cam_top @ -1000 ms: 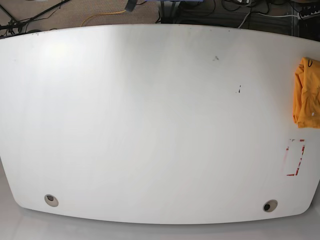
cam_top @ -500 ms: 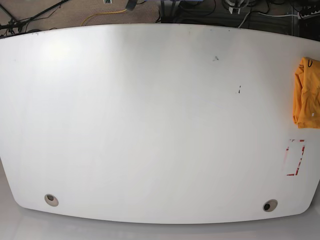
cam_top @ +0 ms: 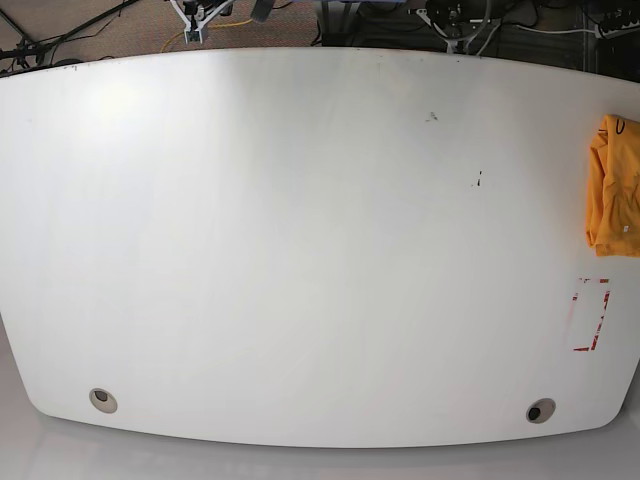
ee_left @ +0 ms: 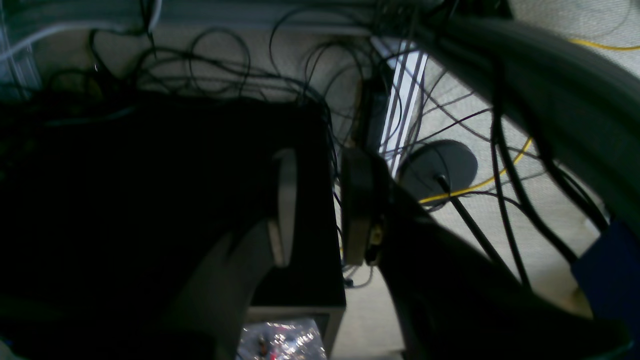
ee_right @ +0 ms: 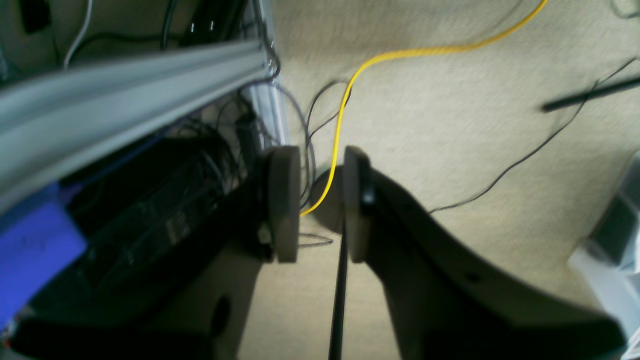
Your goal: Fold the T-shirt properly
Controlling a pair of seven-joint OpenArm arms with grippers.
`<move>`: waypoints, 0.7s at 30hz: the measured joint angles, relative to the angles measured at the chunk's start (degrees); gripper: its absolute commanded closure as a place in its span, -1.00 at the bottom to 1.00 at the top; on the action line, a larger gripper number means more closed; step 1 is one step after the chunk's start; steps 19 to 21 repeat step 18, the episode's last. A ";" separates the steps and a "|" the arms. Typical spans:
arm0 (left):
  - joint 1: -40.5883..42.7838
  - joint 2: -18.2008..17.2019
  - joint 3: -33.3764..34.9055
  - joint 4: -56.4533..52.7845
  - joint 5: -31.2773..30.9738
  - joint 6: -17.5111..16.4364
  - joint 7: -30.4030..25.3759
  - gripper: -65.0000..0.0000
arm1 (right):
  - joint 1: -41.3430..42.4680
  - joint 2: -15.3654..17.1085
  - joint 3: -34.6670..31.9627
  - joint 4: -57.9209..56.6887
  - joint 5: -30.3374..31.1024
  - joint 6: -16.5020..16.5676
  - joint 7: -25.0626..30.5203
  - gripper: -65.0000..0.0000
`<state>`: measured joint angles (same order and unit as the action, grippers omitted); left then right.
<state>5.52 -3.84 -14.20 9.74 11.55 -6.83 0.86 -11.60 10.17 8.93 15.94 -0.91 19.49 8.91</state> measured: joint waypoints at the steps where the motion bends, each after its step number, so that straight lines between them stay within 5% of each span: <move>1: -0.11 0.13 0.17 0.00 0.02 0.79 -0.35 0.59 | 0.26 0.02 0.00 0.00 0.02 0.00 0.07 0.56; 13: 0.44 0.35 0.11 -0.17 0.00 2.32 0.52 0.59 | 0.98 -1.29 0.02 -0.17 -10.49 -0.04 0.00 0.56; 21: 0.39 0.35 0.11 -0.33 0.02 2.32 0.33 0.59 | 0.87 -3.34 0.02 -0.26 -11.58 0.61 0.04 0.56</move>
